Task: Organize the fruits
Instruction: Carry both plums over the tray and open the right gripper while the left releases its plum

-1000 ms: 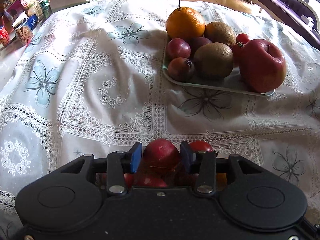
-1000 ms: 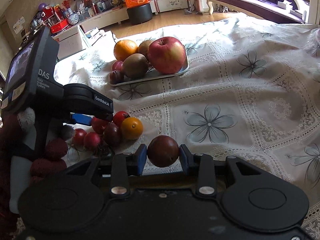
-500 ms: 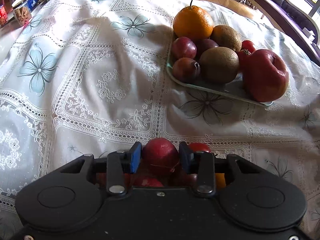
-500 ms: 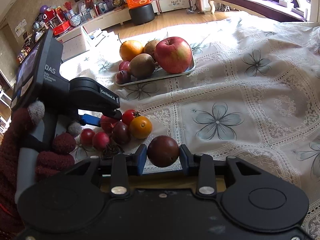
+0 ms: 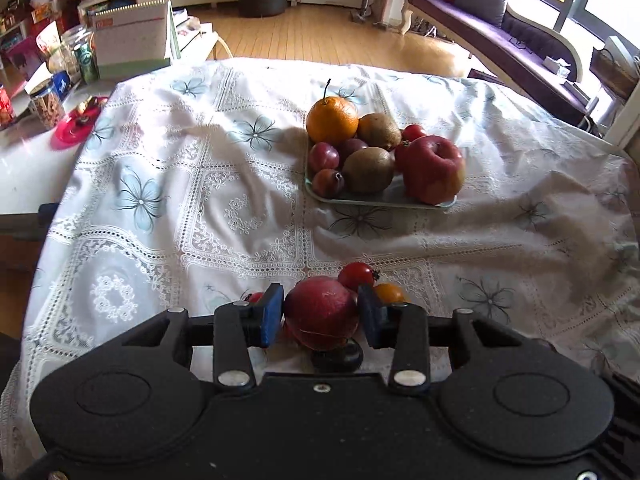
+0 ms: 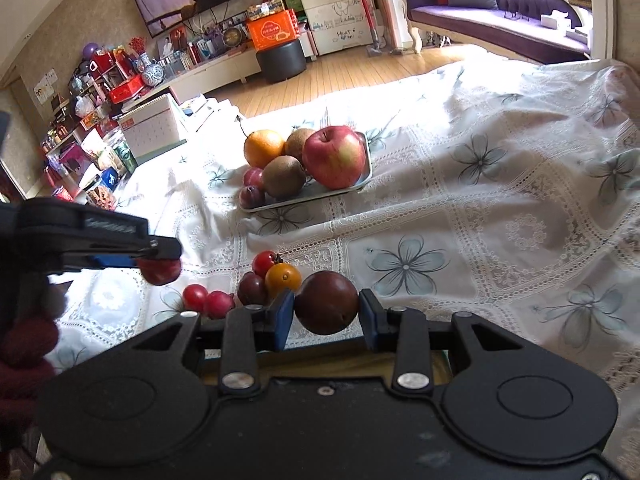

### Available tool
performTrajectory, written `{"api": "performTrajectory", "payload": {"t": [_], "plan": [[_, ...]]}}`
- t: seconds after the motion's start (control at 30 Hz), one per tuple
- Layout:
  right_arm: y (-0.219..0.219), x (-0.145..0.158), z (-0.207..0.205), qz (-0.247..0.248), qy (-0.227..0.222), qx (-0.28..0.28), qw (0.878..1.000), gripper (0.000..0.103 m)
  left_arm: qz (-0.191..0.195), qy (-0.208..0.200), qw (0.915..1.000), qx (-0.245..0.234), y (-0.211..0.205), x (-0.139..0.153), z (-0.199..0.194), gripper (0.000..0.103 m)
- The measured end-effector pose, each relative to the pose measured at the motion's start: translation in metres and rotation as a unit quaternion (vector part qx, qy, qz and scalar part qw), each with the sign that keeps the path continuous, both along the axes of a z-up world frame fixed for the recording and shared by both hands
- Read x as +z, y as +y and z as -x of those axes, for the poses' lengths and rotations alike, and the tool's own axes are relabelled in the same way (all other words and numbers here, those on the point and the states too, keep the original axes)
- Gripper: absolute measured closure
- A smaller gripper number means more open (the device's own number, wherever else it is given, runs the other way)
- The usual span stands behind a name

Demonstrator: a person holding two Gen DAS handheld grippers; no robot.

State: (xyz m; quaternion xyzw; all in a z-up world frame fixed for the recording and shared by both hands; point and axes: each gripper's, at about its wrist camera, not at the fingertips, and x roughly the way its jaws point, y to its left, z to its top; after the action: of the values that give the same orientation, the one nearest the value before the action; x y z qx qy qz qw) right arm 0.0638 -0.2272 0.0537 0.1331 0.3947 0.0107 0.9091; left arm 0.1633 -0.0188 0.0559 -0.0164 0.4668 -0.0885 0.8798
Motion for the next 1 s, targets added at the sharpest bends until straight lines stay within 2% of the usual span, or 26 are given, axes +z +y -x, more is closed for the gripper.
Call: {"api": "performTrajectory", "payload": {"t": [0.17,0.3,0.5,0.73,1.0], "plan": [[-0.001,0.01,0.033,0.009,-0.006,0.02,1.0,0.066,0.002,-0.024,0.9993,-0.028,0.005,0.013,0.058,0.055],[-0.005,0.008,0.056,0.0,0.005,0.031,1.0,0.066,0.012,-0.011,0.9992,-0.038,0.007,-0.002,0.091,0.055],[0.001,-0.011,0.082,0.0,0.018,0.04,0.999,0.066,0.022,-0.003,0.9996,-0.014,0.017,-0.025,0.132,0.055],[0.022,-0.031,0.093,0.029,0.034,0.057,0.997,0.066,-0.01,-0.014,0.9998,0.001,0.012,-0.039,0.154,0.055],[0.031,-0.038,0.098,0.045,0.042,0.072,0.995,0.066,-0.009,0.009,0.9999,-0.003,0.009,-0.053,0.159,0.054]]}}
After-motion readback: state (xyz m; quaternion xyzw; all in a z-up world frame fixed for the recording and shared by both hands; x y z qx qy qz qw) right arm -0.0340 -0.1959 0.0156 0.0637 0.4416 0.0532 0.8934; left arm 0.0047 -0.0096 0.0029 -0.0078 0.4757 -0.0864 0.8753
